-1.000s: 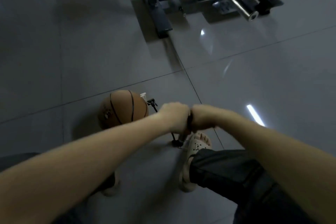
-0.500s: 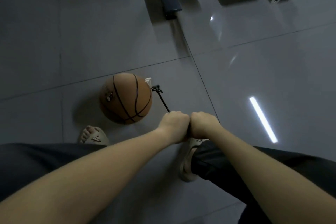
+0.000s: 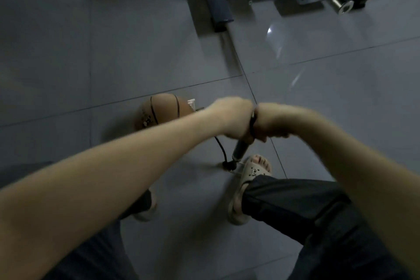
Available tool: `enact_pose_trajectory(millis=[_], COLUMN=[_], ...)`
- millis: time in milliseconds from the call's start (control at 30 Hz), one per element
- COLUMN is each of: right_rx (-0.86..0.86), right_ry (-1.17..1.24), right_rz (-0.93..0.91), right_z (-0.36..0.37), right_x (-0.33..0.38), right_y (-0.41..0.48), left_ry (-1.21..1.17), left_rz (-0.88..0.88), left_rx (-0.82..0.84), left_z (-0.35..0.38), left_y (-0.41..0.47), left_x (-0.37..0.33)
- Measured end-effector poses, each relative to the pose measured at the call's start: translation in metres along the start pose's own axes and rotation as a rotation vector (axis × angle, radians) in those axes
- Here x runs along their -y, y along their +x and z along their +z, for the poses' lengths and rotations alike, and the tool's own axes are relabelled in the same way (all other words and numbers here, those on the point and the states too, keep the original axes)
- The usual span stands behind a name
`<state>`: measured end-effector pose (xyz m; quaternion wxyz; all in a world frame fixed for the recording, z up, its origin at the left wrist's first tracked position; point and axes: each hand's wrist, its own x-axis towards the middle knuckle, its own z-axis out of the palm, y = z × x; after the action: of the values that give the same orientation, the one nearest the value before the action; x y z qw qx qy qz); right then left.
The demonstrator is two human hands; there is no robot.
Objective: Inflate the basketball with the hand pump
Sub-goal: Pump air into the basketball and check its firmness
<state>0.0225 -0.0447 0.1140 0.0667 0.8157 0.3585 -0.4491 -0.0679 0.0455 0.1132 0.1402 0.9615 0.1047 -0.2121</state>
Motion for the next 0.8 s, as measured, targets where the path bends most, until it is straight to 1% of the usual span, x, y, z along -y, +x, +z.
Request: enact_pose_trajectory(millis=[133,200,267,333,400,467,567,633,700,800], right_rx=[-0.056,-0.096,-0.126,-0.109,-0.042,0.030,0.016,-0.010,-0.004,-0.039], right_ry=[-0.152,-0.138,-0.131,-0.105,-0.104,-0.087,0.032,0.090,0.048,-0.058], right_rz=[-0.017,0.011,0.032,0.051,0.079,0.101,0.044,-0.014,-0.004,0.008], right_z=[0.074,0.097,0.105,0.101,0.091,0.060,-0.008,-0.034,-0.026,0.027], right_x=[-0.012,-0.018,-0.021,-0.019,-0.015,-0.012,-0.008,-0.007,-0.004,-0.004], right_y=[0.051,0.060,0.063,0.060,0.054,0.038,-0.006,-0.024,-0.020,0.018], left_ry=[0.007,0.009,0.042,0.061,0.081,0.080,-0.005,-0.038,-0.030,0.005], left_rz=[-0.006,-0.011,-0.012,-0.023,-0.011,0.019,0.030,0.042,0.038,0.010], left_rx=[-0.040,-0.039,-0.027,0.006,0.048,0.088,0.034,-0.009,-0.020,-0.041], left_z=[0.085,0.112,0.122,0.115,0.098,0.065,-0.008,-0.037,-0.030,0.029], left_y=[0.012,0.017,0.021,0.023,0.022,0.019,0.004,-0.004,-0.004,0.005], left_x=[0.004,0.004,0.004,0.004,0.001,-0.002,-0.005,-0.007,-0.007,0.002])
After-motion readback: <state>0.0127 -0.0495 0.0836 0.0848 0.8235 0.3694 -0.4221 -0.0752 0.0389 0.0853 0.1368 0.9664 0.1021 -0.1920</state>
